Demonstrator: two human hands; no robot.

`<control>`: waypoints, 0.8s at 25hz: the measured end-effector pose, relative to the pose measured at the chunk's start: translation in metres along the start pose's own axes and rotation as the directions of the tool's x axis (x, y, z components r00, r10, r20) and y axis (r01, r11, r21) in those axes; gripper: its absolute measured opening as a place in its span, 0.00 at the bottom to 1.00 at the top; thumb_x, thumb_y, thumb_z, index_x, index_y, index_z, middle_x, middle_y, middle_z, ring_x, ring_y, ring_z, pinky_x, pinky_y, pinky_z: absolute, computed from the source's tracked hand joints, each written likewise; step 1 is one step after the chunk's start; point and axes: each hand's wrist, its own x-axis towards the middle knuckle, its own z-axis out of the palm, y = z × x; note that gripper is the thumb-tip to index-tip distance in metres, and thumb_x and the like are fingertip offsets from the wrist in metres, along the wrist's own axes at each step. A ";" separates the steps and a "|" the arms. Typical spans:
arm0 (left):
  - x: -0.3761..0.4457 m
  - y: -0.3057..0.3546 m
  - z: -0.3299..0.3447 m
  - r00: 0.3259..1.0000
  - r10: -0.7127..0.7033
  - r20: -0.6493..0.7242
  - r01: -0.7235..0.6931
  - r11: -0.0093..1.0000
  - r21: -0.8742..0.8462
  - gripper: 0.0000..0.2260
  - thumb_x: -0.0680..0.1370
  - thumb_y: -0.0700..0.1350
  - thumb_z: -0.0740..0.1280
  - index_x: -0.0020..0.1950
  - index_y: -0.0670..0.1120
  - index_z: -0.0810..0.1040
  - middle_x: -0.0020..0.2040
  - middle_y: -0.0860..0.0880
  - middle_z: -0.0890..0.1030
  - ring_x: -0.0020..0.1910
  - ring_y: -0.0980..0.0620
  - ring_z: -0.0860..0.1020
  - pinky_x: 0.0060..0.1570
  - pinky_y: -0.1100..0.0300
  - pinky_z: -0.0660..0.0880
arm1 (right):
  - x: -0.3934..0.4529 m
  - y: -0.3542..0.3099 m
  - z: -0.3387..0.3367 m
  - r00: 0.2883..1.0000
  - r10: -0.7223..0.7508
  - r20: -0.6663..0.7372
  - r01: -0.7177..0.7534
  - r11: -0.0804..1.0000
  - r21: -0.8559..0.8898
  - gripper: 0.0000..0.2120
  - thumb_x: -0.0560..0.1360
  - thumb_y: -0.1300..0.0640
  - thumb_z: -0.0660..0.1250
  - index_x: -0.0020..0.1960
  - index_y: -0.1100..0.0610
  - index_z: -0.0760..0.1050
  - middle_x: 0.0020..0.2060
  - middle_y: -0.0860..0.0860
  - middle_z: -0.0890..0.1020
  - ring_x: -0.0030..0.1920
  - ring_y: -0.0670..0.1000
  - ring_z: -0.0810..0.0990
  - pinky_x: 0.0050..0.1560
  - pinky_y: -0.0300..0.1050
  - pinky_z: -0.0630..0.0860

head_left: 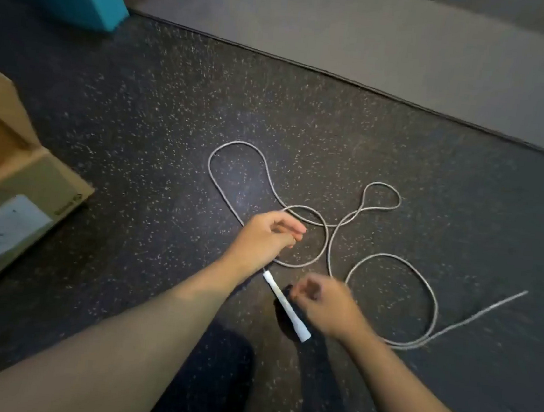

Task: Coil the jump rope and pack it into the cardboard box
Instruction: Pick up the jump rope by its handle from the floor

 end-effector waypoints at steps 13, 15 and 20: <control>0.026 0.103 0.060 0.859 0.492 0.138 -0.503 0.862 0.056 0.12 0.84 0.53 0.60 0.61 0.50 0.78 0.50 0.52 0.83 0.44 0.63 0.80 0.44 0.70 0.73 | 0.018 -0.049 -0.170 0.953 -0.182 -0.243 0.168 0.983 -0.077 0.18 0.67 0.52 0.77 0.55 0.52 0.80 0.45 0.51 0.87 0.44 0.51 0.86 0.41 0.46 0.78; 0.020 0.145 0.054 0.763 0.637 0.107 -0.645 0.762 0.063 0.13 0.84 0.57 0.58 0.66 0.57 0.75 0.48 0.54 0.83 0.41 0.67 0.79 0.42 0.68 0.72 | -0.002 -0.067 -0.215 0.919 -0.202 -0.337 0.290 0.928 0.233 0.19 0.68 0.61 0.78 0.54 0.58 0.73 0.39 0.54 0.84 0.35 0.51 0.80 0.33 0.44 0.74; 0.004 0.237 0.032 0.481 0.870 0.106 -0.876 0.476 0.076 0.11 0.85 0.48 0.59 0.66 0.53 0.74 0.40 0.61 0.77 0.34 0.68 0.74 0.40 0.68 0.70 | -0.019 -0.085 -0.244 0.852 -0.206 -0.482 0.452 0.753 0.478 0.21 0.74 0.60 0.76 0.63 0.56 0.71 0.52 0.56 0.79 0.46 0.55 0.80 0.48 0.51 0.80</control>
